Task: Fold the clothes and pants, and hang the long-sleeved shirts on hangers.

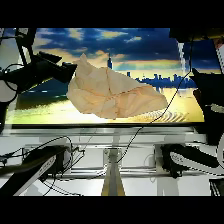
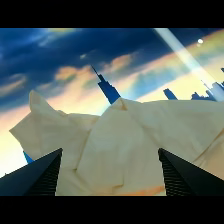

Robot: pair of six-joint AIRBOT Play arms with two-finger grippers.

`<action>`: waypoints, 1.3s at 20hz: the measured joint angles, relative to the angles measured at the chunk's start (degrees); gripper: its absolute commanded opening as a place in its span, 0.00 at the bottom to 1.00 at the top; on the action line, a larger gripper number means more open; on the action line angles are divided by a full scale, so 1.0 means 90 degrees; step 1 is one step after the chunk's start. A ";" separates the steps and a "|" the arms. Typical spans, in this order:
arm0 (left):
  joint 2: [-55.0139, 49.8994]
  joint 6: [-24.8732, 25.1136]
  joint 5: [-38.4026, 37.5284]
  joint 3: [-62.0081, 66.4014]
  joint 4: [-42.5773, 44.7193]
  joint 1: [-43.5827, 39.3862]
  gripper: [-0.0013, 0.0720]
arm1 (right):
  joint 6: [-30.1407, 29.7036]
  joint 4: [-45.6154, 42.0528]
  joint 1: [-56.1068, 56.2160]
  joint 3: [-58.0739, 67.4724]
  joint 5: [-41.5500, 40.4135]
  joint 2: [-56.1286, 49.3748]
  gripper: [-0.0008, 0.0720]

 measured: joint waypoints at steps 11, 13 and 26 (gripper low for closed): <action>0.0000 0.0000 0.0002 0.0000 0.0000 0.0000 0.97 | 0.0000 -0.0002 0.0000 0.0000 -0.0002 0.0000 0.03; 0.0000 -0.0005 0.0000 0.0000 -0.0002 0.0000 0.97 | 0.0000 -0.0002 0.0000 0.0000 -0.0002 0.0000 0.03; -0.0738 -0.1297 0.0063 0.0000 0.1875 0.0889 0.56 | -0.1110 -0.0090 -0.0163 0.0000 -0.0270 -0.0046 0.03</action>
